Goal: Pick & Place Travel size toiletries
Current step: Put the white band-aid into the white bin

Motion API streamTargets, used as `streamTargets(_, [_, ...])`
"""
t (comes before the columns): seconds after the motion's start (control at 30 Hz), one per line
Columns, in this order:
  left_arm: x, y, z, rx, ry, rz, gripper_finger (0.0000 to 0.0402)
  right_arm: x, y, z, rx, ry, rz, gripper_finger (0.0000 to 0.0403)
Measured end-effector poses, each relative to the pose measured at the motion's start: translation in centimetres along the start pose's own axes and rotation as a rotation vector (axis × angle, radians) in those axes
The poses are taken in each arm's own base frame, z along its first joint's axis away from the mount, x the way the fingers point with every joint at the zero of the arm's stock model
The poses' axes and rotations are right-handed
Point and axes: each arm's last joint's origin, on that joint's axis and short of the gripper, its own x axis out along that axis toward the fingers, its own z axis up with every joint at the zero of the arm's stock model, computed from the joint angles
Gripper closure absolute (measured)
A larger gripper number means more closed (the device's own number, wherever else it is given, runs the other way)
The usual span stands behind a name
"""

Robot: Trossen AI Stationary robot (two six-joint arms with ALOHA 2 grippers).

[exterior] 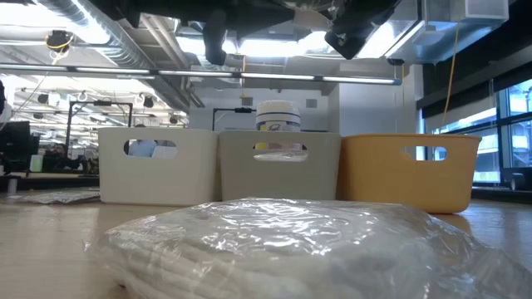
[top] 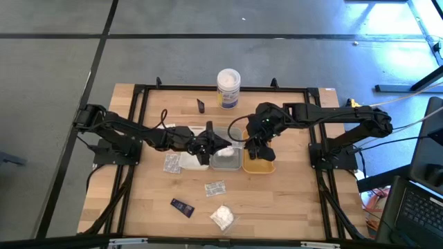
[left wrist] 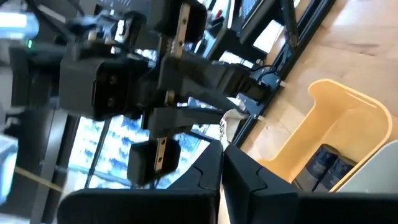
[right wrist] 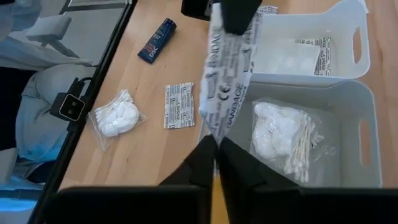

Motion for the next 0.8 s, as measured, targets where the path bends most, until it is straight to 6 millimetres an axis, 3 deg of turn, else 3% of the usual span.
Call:
streamTargets(0.2, [-1.1, 0.7, 0.2, -0.114, 0.157, 0.059, 0.0399, -0.9, 0.1, -1.0, 0.044, 0.079, -0.089, 0.0293])
streamTargets(0.43, [-4.3, 1.4, 0.5, -0.307, 0.392, 0.066, 0.0399, -2.0, -0.7, -2.5, 0.153, 0.214, -0.292, 0.0203])
streamTargets(0.6, [-7.0, 1.0, 0.9, -0.465, 0.563, 0.133, 0.0399, -2.9, -1.9, -3.8, 0.249, 0.323, -0.48, 0.018])
streamTargets(0.8, [-9.3, -0.6, 1.0, -0.747, 0.671, 0.102, 0.0399, -3.7, -3.3, -4.3, 0.31, 0.359, -0.552, 0.0194])
